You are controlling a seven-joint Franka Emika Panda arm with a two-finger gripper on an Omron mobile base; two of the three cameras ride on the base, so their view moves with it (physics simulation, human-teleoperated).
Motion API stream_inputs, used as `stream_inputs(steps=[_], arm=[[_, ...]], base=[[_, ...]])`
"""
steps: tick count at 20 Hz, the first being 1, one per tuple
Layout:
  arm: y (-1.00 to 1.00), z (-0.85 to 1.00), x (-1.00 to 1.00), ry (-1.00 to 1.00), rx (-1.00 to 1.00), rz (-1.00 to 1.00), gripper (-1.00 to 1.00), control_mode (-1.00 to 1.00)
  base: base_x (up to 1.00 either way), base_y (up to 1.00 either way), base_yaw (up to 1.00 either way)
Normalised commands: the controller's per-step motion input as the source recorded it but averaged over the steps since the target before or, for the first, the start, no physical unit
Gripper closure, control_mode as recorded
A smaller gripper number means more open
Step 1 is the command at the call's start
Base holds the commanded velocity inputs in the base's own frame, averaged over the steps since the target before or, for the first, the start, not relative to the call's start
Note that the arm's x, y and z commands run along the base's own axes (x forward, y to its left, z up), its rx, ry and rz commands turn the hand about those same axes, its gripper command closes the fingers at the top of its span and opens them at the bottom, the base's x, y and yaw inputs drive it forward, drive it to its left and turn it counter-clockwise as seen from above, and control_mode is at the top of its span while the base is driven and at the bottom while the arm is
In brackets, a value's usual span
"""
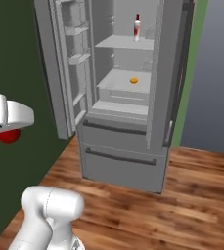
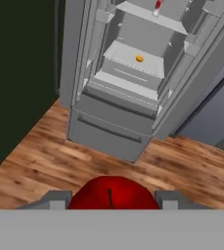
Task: Place the liquor on the top shelf of the fridge to keep it out of children's reach, and place the orange and apple on lower shelves for easy access.
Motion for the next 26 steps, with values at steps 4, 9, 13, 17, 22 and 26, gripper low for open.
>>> stream_inputs(steps=[4, 9, 13, 17, 22, 26], arm=[[0.0, 0.0, 0.0, 0.0, 0.0, 0.0, 1.0, 1.0], [0.0, 0.0, 0.0, 0.0, 0.0, 0.0, 1.0, 1.0], [0.0, 0.0, 0.0, 0.0, 0.0, 0.0, 1.0, 1.0], [0.0, 0.0, 0.0, 0.0, 0.0, 0.0, 1.0, 1.0], [0.0, 0.0, 0.0, 0.0, 0.0, 0.0, 1.0, 1.0], [0.0, 0.0, 0.0, 0.0, 0.0, 0.0, 1.0, 1.0]], base=[[0.61, -0.15, 0.03], [0.76, -0.01, 0.0], [0.79, -0.01, 0.0], [0.69, -0.08, 0.0], [0.55, -0.11, 0.0], [0.41, -0.14, -0.01]])
